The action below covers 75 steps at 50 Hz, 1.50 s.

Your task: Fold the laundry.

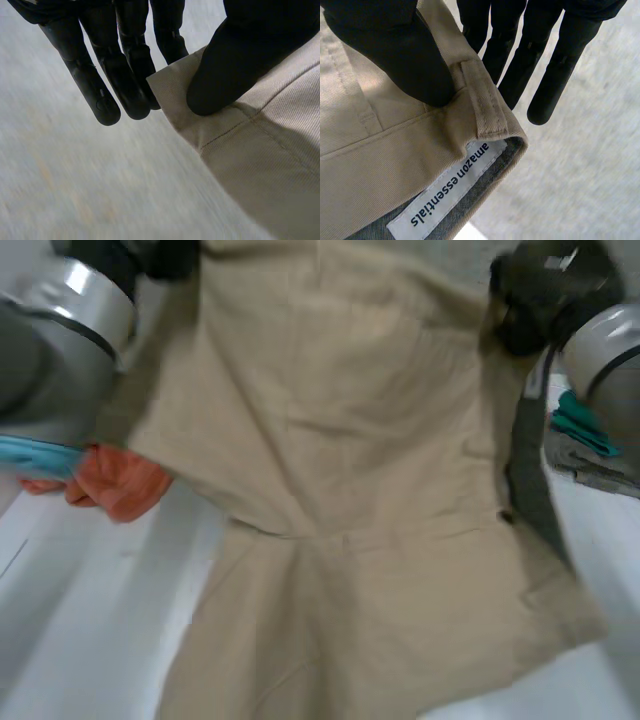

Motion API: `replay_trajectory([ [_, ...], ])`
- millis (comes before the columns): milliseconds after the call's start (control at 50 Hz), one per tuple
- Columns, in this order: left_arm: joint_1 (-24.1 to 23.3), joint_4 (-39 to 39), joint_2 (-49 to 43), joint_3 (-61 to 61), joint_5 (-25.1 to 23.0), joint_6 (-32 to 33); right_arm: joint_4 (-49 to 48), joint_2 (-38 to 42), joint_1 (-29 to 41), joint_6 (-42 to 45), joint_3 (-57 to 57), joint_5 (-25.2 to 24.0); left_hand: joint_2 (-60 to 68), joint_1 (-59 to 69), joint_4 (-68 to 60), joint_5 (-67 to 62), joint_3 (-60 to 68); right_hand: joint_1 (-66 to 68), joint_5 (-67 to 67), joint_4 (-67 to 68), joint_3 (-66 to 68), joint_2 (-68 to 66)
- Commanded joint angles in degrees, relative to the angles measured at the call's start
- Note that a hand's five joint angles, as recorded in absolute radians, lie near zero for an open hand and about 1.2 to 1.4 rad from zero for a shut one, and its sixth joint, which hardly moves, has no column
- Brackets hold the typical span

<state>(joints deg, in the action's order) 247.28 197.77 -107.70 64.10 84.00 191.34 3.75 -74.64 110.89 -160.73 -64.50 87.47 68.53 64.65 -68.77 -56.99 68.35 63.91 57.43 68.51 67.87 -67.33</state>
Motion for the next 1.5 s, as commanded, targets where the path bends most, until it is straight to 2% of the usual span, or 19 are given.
replay_trajectory([
  [20,2.2,0.0,-20.9,-12.5,0.5,6.1,-15.2,16.1,0.4,-0.2,2.4,7.0,11.5,15.3,-11.2,-13.0,11.6,16.1,12.6,11.5,12.1,-12.7],
  [120,2.2,0.2,-31.8,-25.4,1.3,7.4,-26.1,24.4,1.0,-0.2,4.4,4.9,11.5,15.3,-11.2,-13.0,11.6,14.3,10.8,9.7,10.4,-10.9],
  [140,2.3,0.3,-32.7,-26.8,1.3,7.4,-27.4,25.7,1.0,-0.2,4.9,4.1,11.5,15.3,-11.2,-13.0,11.6,0.0,-3.5,-4.6,-4.0,3.4],
  [160,2.3,0.4,-33.7,-28.3,1.3,7.3,-28.4,26.9,1.0,-0.1,5.6,3.5,6.0,9.9,-5.8,-7.5,6.2,-19.5,-23.0,-24.1,-23.4,22.9],
  [180,2.3,0.5,-34.2,-29.2,1.3,7.3,-29.7,29.2,1.0,-0.1,7.4,2.3,-13.0,-9.2,13.3,11.5,-12.9,-53.9,-57.4,-58.5,-57.9,57.3],
  [200,2.2,0.5,-35.1,-31.1,1.3,7.2,-29.7,30.2,1.0,-0.1,8.3,1.8,-49.2,-45.3,49.4,47.7,-49.0,-53.9,-57.4,-58.5,-57.9,57.3],
  [220,2.2,0.5,-35.2,-31.7,1.3,7.2,-29.4,30.9,1.0,-0.1,9.0,1.3,-58.1,-54.2,58.3,56.5,-57.9,-53.9,-57.4,-58.5,-57.9,57.3],
  [280,1.9,0.4,-34.8,-31.3,1.8,7.1,-27.5,31.0,0.9,0.1,9.8,0.2,-58.5,-54.7,58.8,57.0,-58.4,-53.9,-57.4,-58.5,-57.9,57.3],
  [400,1.3,-0.3,-27.3,-21.3,4.8,7.0,-19.0,23.4,-0.1,0.5,7.3,-0.5,-58.5,-54.7,58.8,57.0,-58.4,-53.9,-57.4,-58.5,-57.9,57.3],
  [480,1.1,-1.1,-17.3,-8.2,7.7,7.1,-11.4,16.4,-3.1,3.1,1.9,-5.4,-58.2,-54.3,58.4,56.6,-58.0,-53.9,-57.4,-58.5,-57.9,57.3],
  [580,-1.0,-5.8,-6.7,7.8,9.4,7.1,-3.2,9.9,-9.5,11.9,-8.2,-15.7,-56.1,-52.3,56.4,54.6,-56.0,-53.9,-57.4,-58.5,-57.9,57.3],
  [760,-10.2,-20.0,5.6,34.5,9.5,4.3,1.3,8.3,-15.4,29.0,-22.5,-22.9,-44.9,-41.0,45.1,43.3,-44.7,-41.7,-45.2,-46.3,-45.7,45.1],
  [900,-15.2,-13.3,4.6,43.4,9.3,-0.3,-2.2,11.6,-17.8,34.3,-27.9,-29.4,-43.3,-39.5,43.6,41.8,-43.2,-30.6,-34.1,-35.2,-34.6,34.1],
  [1020,-13.8,-6.2,-0.6,43.7,9.6,-0.3,-10.2,15.4,-17.6,33.1,-28.6,-30.1,-43.4,-39.5,43.6,41.8,-43.2,-19.7,-23.2,-24.3,-23.7,23.1],
  [1120,-13.1,-4.0,-3.6,43.2,9.1,0.4,-15.0,17.4,-17.6,32.6,-28.7,-30.0,-34.6,-30.7,34.8,33.1,-34.4,16.0,12.5,11.4,12.0,-12.6],
  [1200,-13.4,-3.9,-6.3,42.5,9.2,0.5,-15.1,17.3,-17.6,32.6,-28.7,-29.6,-19.5,-15.6,19.8,18.0,-19.3,16.1,12.6,11.5,12.1,-12.7],
  [1260,-13.8,-3.6,-6.1,41.9,9.3,0.5,-15.1,17.2,-17.8,32.6,-29.2,-29.1,10.1,13.9,-9.8,-11.6,10.2,16.1,12.6,11.5,12.1,-12.7],
  [1380,-14.1,-1.7,1.9,42.9,10.8,0.4,-13.8,14.1,-18.3,32.8,-32.5,-26.7,11.5,15.3,-11.2,-13.0,11.6,16.1,12.6,11.5,12.1,-12.7],
  [1500,-14.8,-2.4,10.6,44.0,10.8,0.5,-5.5,2.8,-19.0,33.6,-36.8,-25.9,11.5,15.3,-11.2,-13.0,11.6,16.1,12.6,11.5,12.1,-12.7],
])
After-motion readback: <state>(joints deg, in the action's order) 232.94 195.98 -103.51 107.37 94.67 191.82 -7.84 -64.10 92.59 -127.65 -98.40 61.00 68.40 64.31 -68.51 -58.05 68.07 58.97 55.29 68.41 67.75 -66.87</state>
